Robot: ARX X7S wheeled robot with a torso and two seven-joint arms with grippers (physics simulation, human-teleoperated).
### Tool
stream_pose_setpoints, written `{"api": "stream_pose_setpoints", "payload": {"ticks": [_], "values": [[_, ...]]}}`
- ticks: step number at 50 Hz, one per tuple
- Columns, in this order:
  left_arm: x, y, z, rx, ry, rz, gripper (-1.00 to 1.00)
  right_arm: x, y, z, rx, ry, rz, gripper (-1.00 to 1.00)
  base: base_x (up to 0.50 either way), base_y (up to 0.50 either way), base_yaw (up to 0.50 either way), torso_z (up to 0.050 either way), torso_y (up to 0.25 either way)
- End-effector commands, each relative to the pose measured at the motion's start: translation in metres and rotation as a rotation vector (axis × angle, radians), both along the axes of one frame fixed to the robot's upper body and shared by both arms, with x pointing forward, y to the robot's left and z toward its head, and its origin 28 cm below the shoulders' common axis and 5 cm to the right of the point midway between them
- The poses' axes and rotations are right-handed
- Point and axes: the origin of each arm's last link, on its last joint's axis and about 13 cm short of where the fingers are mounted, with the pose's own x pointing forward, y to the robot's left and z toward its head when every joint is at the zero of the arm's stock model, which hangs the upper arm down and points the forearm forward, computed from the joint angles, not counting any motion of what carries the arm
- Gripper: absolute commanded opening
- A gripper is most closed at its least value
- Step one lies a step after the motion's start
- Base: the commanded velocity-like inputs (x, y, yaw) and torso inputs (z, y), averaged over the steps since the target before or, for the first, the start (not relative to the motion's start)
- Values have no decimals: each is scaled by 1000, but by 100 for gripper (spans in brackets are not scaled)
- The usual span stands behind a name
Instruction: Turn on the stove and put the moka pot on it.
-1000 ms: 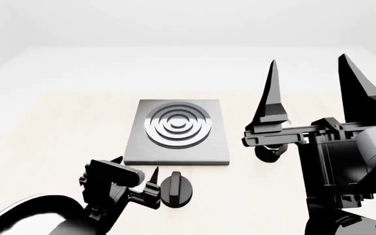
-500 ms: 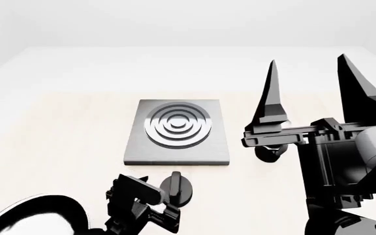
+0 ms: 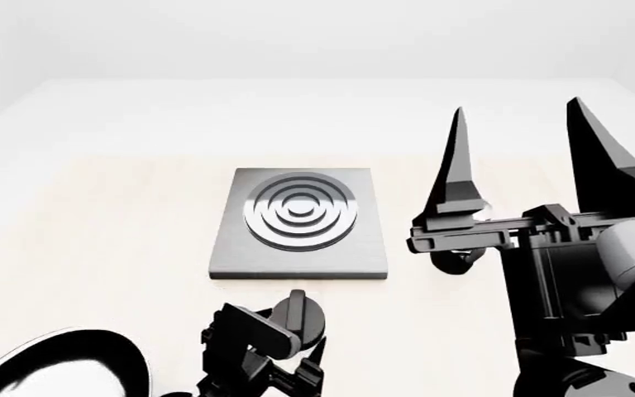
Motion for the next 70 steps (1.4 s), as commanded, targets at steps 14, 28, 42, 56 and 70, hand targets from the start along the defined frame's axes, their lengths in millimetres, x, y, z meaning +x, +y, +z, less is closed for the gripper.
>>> {"api": "stream_pose_setpoints", "payload": {"ticks": [14, 28, 42, 56, 70], "values": [[6, -2, -9, -13, 26, 6, 100, 0, 0, 0, 0, 0, 2, 100, 0, 0, 0, 0, 0], [12, -2, -15, -7, 43, 8, 100, 0, 0, 3, 0, -2, 3, 100, 0, 0, 0, 0, 0], [14, -3, -21, -4, 58, 9, 100, 0, 0, 0, 2, -2, 3, 100, 0, 0, 0, 0, 0], [16, -4, -26, 1, 75, 10, 100, -1, 0, 0, 4, -3, 6, 100, 0, 0, 0, 0, 0], [16, -6, -31, 7, 82, 3, 100, -1, 1, 1, 5, -4, 12, 100, 0, 0, 0, 0, 0]]}}
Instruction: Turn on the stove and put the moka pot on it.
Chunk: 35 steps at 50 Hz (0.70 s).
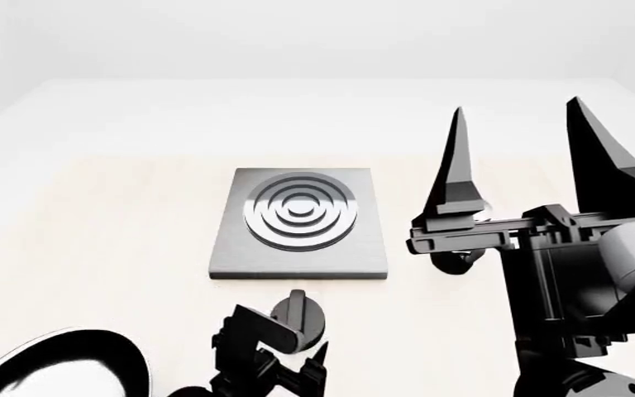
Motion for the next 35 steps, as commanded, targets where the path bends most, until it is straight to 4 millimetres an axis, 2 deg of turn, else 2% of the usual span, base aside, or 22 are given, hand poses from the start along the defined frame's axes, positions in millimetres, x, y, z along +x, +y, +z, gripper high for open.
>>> {"api": "stream_pose_setpoints", "payload": {"ticks": [1, 35], "values": [[0, -1, -5, 9, 8, -4, 100, 0, 1, 0, 1, -1, 4, 100, 0, 0, 0, 0, 0], [10, -3, -8, 10, 9, -4, 100, -1, 1, -2, 3, 5, 7, 100, 0, 0, 0, 0, 0]]}}
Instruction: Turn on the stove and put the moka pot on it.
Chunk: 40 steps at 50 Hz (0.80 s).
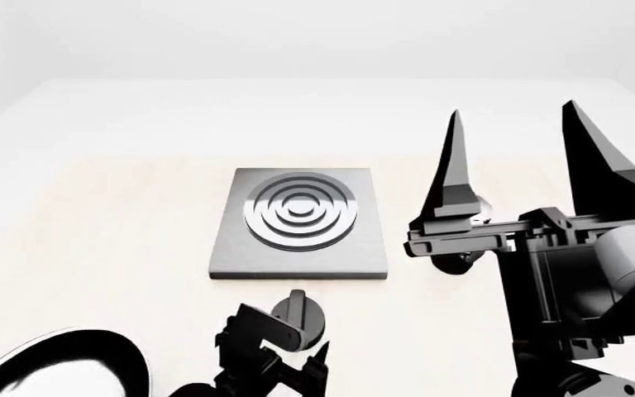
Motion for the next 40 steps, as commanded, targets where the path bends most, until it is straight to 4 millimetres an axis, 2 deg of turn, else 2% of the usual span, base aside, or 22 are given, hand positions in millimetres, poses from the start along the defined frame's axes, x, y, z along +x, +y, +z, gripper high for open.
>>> {"api": "stream_pose_setpoints", "payload": {"ticks": [1, 30, 40], "values": [[4, -1, -1, 2, 0, -2, 100, -1, 0, 0, 0, 0, 1, 100, 0, 0, 0, 0, 0], [9, -6, -13, 1, 29, -20, 100, -1, -1, 1, 1, -4, 0, 100, 0, 0, 0, 0, 0], [2, -15, -4, -8, 17, -79, 100, 0, -1, 0, 1, 0, -2, 100, 0, 0, 0, 0, 1]]}}
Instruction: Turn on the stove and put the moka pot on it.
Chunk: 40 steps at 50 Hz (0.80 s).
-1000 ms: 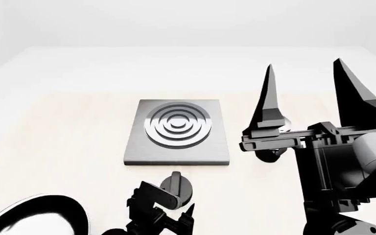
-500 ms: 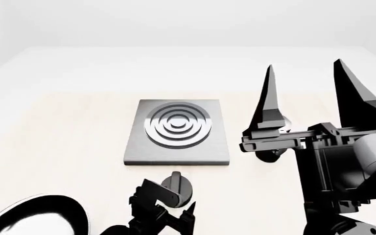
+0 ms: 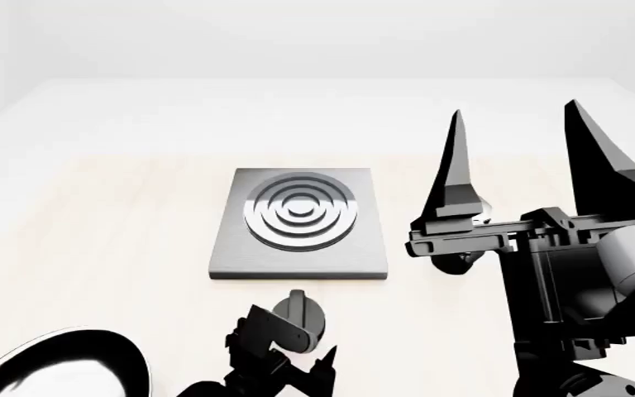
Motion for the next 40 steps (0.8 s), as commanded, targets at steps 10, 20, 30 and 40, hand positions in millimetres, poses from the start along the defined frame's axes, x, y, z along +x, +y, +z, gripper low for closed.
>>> {"api": "stream_pose_setpoints", "payload": {"ticks": [10, 20, 30, 40], "values": [[-10, -16, 12, -20, -19, -95, 100, 0, -1, -2, 3, 6, -2, 100, 0, 0, 0, 0, 0], [-4, -20, 25, -30, -59, -107, 100, 0, -1, -4, 4, 10, -3, 100, 0, 0, 0, 0, 0], [21, -20, 61, -55, -166, -71, 100, 0, -3, -3, 5, 11, -7, 100, 0, 0, 0, 0, 0], [31, 6, 125, -242, -629, 220, 100, 6, -9, -2, -8, 18, -35, 100, 0, 0, 0, 0, 0]]}}
